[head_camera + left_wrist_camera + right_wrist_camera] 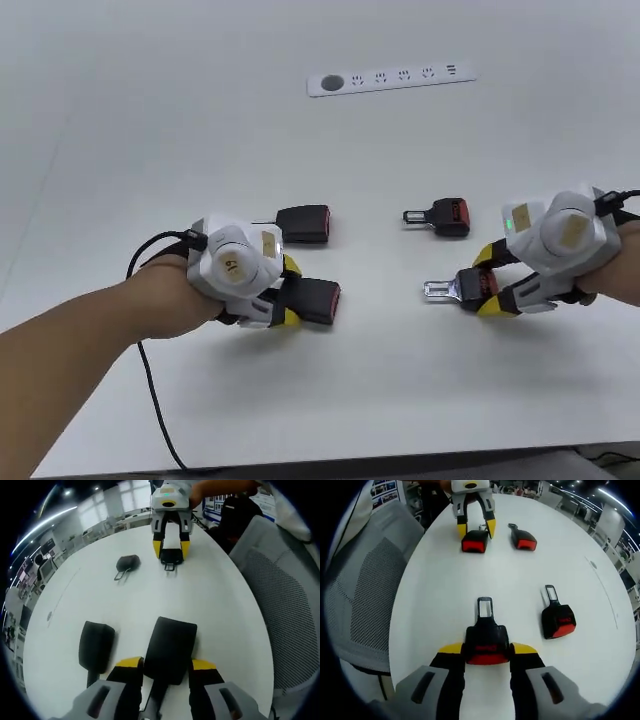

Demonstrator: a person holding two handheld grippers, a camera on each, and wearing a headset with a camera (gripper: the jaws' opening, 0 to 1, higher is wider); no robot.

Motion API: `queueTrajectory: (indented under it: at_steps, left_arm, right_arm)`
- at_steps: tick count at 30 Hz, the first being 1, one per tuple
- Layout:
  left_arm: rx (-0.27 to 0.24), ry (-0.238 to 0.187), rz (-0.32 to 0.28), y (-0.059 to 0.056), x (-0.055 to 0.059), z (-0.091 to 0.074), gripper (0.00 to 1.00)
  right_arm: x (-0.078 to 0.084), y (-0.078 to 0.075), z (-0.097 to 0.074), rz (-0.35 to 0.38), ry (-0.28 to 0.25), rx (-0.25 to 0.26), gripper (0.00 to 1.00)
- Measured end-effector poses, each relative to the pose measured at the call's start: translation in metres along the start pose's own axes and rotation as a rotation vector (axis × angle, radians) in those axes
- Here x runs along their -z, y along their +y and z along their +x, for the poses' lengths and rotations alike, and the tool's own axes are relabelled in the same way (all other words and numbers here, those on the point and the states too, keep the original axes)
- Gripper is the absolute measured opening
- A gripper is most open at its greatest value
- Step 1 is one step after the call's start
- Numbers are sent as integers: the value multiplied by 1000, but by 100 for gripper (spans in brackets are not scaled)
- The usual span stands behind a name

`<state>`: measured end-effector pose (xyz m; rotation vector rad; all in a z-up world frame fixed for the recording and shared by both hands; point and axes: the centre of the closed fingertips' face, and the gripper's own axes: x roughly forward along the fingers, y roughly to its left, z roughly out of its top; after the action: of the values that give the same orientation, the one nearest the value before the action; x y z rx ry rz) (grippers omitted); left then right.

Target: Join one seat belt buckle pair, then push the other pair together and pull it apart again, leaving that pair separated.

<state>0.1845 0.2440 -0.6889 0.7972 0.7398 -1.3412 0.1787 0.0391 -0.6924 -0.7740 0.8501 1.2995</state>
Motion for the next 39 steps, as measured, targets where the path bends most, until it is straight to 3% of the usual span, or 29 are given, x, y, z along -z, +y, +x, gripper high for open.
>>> queueTrajectory:
  at_steps: [10,19,30,39]
  left_arm:
    - [0,18,22,-4,0,1,32]
    - [9,46,77,-5,-2,1,31]
    - [17,55,67,-3,-1,2,31]
    - [14,59,56,-4,-2,2,31]
  right_arm:
    - [3,0,2,-8,2,-18,34]
    - [0,2,2,-18,15,5,34]
    - [-30,5,19,18,-58,15,34]
    - [-66,11,36,24,-133,16,34]
